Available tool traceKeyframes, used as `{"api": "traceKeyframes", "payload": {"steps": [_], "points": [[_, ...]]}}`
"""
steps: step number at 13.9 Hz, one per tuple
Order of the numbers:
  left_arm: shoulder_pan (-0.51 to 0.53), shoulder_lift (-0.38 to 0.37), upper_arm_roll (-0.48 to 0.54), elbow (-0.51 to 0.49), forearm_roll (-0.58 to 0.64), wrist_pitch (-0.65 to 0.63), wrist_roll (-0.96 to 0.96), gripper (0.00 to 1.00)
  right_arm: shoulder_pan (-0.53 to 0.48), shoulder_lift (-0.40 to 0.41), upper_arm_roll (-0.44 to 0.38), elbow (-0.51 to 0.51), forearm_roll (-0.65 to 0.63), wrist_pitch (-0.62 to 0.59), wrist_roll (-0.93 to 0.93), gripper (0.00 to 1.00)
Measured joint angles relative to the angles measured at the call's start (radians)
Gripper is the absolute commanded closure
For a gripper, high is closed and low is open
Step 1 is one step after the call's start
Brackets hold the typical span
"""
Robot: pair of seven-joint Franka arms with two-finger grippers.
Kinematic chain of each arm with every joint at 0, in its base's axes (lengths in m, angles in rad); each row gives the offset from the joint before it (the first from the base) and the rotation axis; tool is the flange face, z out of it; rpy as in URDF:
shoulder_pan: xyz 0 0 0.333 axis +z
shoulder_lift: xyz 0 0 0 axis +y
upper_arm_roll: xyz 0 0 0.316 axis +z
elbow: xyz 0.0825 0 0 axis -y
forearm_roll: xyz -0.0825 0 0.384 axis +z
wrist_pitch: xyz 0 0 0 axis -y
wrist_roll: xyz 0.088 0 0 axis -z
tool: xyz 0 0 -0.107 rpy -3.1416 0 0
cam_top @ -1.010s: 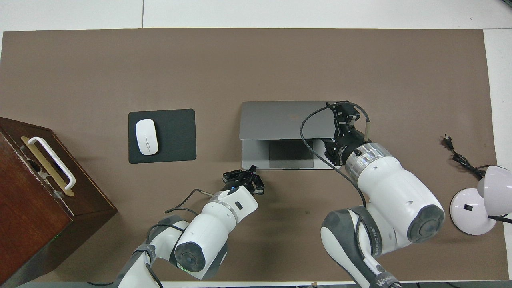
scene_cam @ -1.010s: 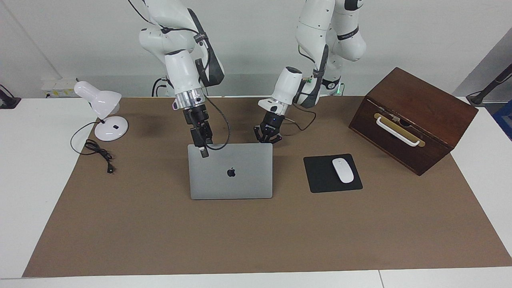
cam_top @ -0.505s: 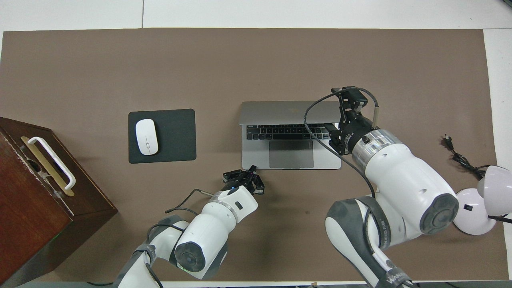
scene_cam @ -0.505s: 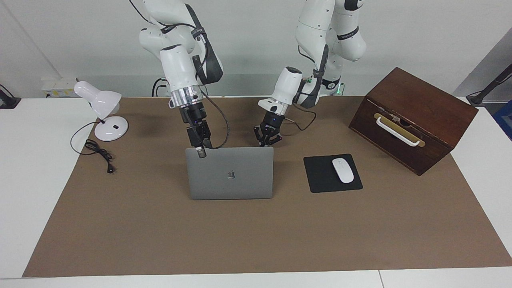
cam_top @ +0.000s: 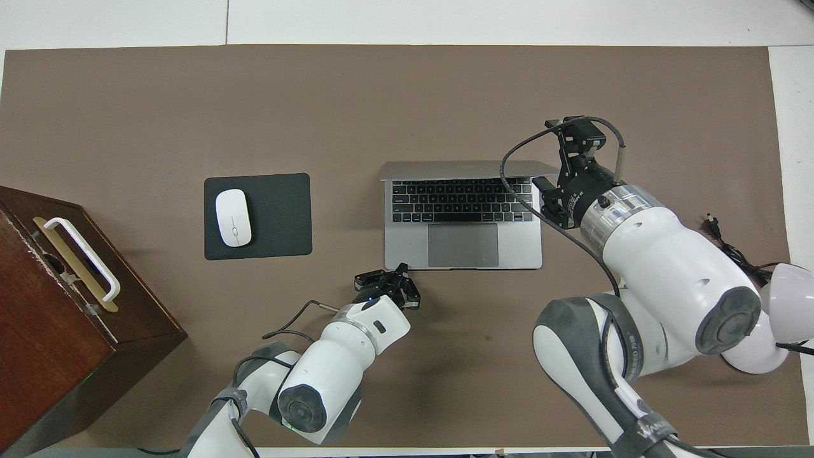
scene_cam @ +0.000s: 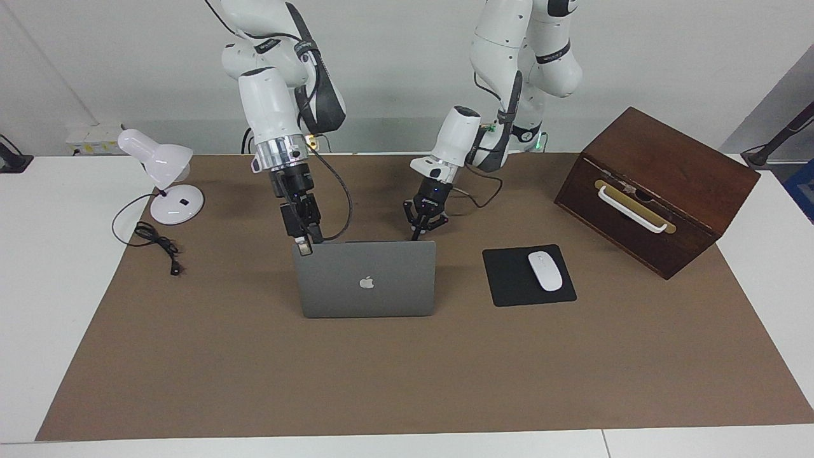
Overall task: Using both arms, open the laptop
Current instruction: 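Push the lid farther open with the right gripper, moving away from the robot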
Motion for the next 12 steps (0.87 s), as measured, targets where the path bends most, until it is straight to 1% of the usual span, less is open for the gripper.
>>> {"api": "traceKeyframes", "payload": {"steps": [3,10,12], "points": [[0.000,0.000,0.000,0.000,0.000,0.001,0.000,1.00,-0.021,0.015,-0.001,0.015,0.000,-0.011,-0.026,0.03],[0.000,0.001,0.000,0.000,0.000,0.002,0.000,1.00,-0.042,0.057,-0.002,0.111,-0.001,-0.052,-0.038,0.03],[0.000,0.002,0.000,0.000,0.000,0.003,0.000,1.00,-0.054,0.068,-0.003,0.124,-0.001,-0.057,-0.055,0.03]]}}
